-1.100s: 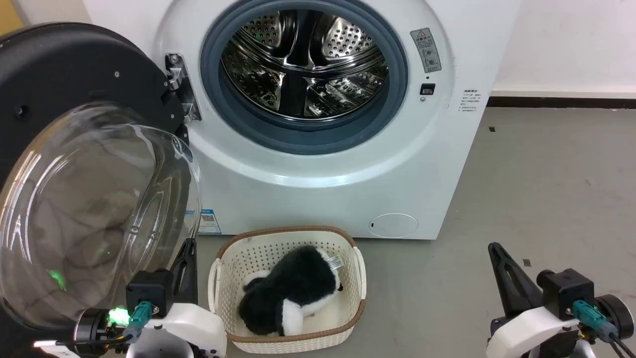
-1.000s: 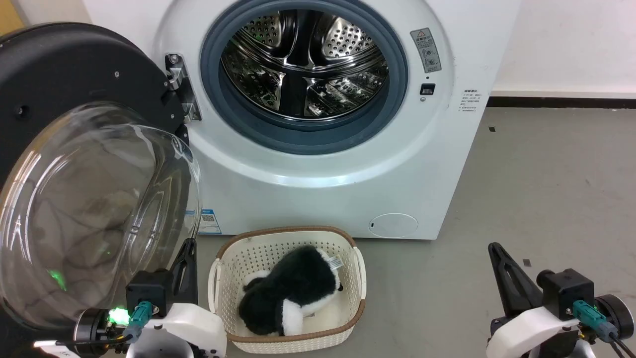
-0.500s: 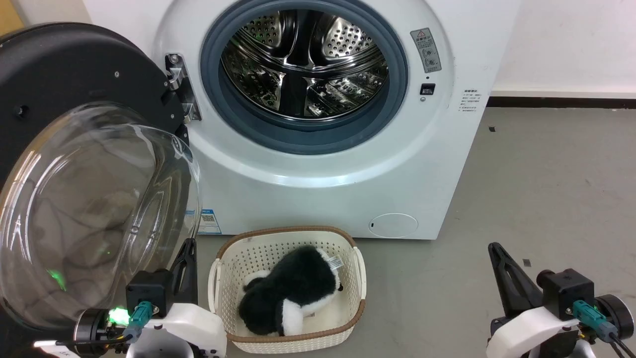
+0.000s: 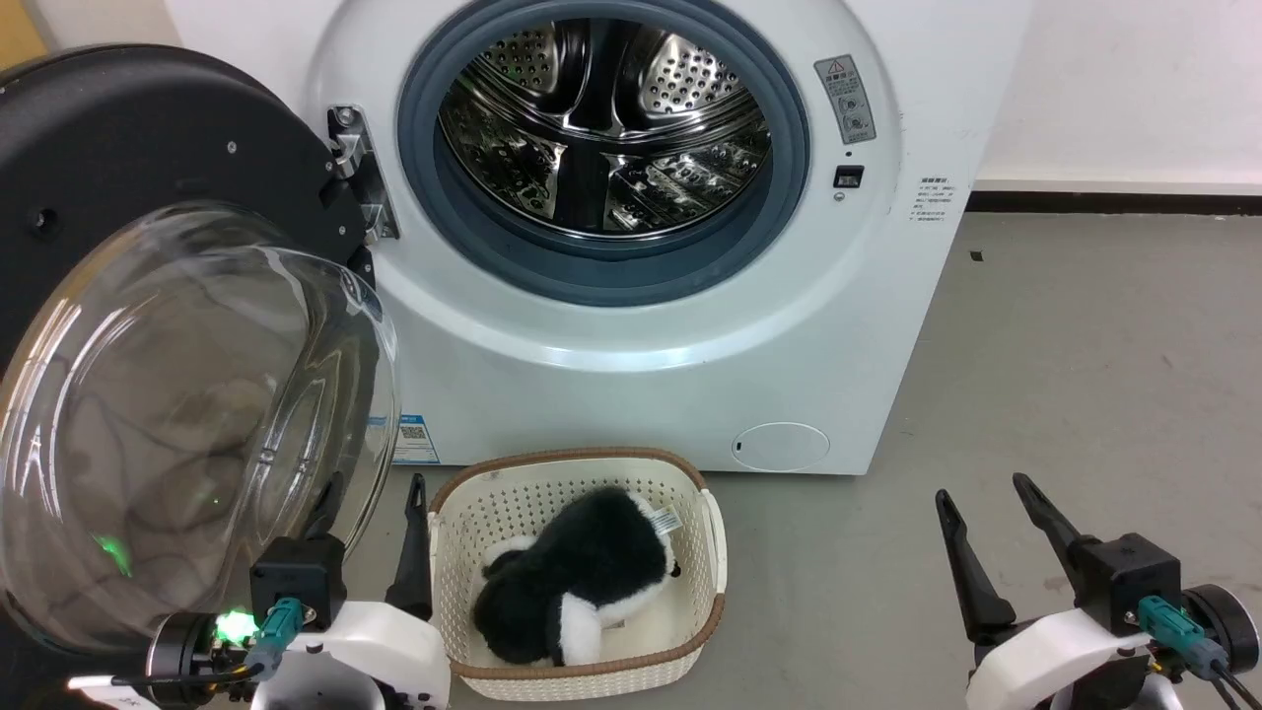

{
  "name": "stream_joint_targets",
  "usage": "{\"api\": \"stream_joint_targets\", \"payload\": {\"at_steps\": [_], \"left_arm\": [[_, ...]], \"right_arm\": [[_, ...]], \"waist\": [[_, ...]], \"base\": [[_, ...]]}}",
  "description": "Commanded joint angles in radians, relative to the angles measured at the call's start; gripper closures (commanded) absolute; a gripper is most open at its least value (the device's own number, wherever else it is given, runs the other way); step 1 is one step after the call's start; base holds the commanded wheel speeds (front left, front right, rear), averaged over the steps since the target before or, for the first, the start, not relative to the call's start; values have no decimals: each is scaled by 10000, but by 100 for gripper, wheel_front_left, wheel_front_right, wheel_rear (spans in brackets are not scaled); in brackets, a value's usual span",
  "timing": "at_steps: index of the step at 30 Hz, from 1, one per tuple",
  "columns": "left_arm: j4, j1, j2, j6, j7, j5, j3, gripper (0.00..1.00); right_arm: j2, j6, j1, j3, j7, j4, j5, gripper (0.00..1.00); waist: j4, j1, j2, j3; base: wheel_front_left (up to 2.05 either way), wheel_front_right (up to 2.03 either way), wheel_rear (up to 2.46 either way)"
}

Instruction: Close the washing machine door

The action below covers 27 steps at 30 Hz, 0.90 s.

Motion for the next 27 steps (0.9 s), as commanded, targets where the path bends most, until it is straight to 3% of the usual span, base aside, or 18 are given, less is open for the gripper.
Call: {"api": "stream_joint_targets", "payload": {"at_steps": [1,10,11,12,13,27], "left_arm": [[-7,1,0,84,-89,-8,-17,0],[-51,-9,21,350,-276,20,-95,0],[-67,-18,30,381,-297,28,-105,13],[-89,-31,43,412,-318,36,-115,64],[-115,-45,58,441,-339,44,-127,100],[-985,-621,513,778,-631,79,-114,100]], "right_arm": [[2,0,-16,-30,-79,12,37,0],[6,1,-39,-117,-266,13,169,0],[6,1,-41,-127,-287,15,193,0],[7,1,-44,-139,-308,16,213,0],[7,1,-46,-151,-329,17,230,0],[13,2,-76,-339,-621,9,447,0]], "waist": [[1,0,0,4],[21,0,0,24],[29,0,0,26],[38,0,0,28],[49,0,0,30],[500,0,0,107]], "base": [[0,0,0],[0,0,0],[0,0,0],[0,0,0],[0,0,0],[0,0,0]]}}
